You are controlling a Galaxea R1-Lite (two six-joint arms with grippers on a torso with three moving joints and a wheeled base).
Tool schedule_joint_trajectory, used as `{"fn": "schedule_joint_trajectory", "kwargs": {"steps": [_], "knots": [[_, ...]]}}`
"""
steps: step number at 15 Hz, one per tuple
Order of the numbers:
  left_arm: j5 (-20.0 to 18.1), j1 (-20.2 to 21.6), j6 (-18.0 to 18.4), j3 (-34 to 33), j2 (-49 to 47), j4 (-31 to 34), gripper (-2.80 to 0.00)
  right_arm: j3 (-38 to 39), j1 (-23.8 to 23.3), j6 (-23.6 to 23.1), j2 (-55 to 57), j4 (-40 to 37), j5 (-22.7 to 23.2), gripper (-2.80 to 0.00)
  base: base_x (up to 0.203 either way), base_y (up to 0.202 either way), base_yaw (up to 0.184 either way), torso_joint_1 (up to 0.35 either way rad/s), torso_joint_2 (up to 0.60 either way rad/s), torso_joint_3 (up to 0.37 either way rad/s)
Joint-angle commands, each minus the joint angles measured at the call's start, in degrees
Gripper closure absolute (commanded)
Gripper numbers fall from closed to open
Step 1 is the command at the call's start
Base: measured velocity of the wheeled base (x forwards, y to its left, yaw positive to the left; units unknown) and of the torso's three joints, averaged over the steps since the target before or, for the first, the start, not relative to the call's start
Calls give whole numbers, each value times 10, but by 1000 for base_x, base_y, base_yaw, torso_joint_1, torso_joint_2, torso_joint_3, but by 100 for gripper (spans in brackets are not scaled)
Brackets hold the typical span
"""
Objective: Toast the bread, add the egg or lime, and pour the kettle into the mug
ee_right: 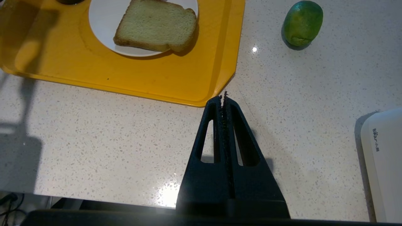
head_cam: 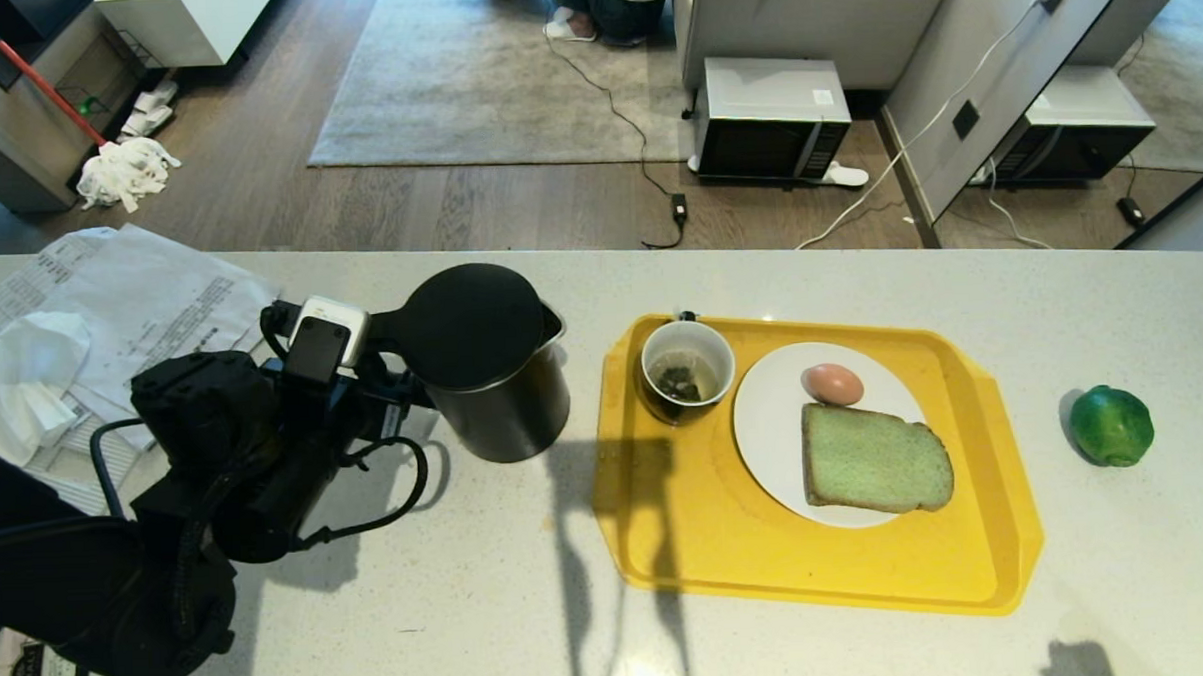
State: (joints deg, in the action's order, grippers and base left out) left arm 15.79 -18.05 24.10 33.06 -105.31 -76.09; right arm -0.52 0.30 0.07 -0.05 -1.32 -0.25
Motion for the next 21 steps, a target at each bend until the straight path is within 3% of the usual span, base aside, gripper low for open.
{"fn": "schedule_joint_trajectory", "kwargs": {"steps": [1,9,16,21], "knots": [[2,-5,3,-21,2,-25,-280,0,0,0,0,0,0,0,0,0,0,0,0,0],[6,-34,11,-57,43,-29,-280,0,0,0,0,0,0,0,0,0,0,0,0,0],[7,-34,12,-162,103,-29,-280,0,0,0,0,0,0,0,0,0,0,0,0,0],[6,-42,27,-196,164,-27,-280,0,0,0,0,0,0,0,0,0,0,0,0,0]]}}
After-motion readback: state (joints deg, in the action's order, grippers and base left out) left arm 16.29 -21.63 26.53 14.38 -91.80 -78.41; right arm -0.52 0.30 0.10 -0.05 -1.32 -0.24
